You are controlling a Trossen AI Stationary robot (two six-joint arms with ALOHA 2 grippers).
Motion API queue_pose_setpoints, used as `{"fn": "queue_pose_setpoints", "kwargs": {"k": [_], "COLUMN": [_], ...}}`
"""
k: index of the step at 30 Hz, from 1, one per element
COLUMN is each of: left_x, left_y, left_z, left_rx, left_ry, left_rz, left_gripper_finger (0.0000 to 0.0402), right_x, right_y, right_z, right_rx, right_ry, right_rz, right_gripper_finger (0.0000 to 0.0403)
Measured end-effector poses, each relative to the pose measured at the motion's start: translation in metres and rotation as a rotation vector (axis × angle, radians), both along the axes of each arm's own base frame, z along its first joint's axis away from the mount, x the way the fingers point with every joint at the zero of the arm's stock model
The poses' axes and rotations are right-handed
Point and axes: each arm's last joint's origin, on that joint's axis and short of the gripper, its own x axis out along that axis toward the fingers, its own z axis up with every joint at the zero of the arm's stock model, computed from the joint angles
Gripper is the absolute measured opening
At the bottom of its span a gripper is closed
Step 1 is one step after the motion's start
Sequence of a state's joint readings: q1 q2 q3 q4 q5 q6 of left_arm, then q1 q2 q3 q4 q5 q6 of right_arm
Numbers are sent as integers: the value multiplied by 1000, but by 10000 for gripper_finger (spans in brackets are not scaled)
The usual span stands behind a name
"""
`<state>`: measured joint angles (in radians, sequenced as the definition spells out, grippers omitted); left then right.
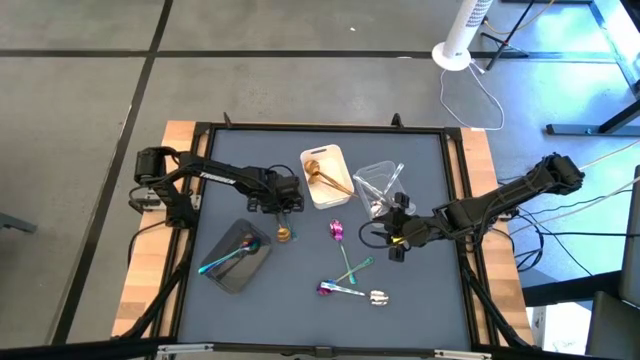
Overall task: Sort silverware by color (type)
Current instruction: Put the iridescent spoon into the black bin
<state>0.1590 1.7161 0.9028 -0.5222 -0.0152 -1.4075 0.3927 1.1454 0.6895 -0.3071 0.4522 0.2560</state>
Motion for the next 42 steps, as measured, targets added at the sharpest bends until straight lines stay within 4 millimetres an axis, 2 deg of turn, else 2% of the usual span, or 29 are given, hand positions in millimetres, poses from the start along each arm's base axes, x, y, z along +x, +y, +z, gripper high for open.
{"fn": "queue_pose_setpoints", "kwargs": {"k": [18, 23, 32, 42], "left_x": [0, -1, -2, -2], "left_y": [0, 0, 0, 1], "left_z": [-1, -2, -3, -2], "left_rx": [20, 21, 29, 42], "left_ry": [9, 15, 27, 24], "left_rz": [1, 2, 7, -44], "left_gripper_finger": [114, 86, 11, 7], "right_x": [0, 0, 0, 0], "right_y": [0, 0, 0, 0], "right_z": [0, 0, 0, 0], "right_rx": [0, 0, -1, -1], "right_ry": [0, 0, 0, 1], "right_rz": [0, -1, 0, 0], "right_gripper_finger": [159, 159, 159, 159]}}
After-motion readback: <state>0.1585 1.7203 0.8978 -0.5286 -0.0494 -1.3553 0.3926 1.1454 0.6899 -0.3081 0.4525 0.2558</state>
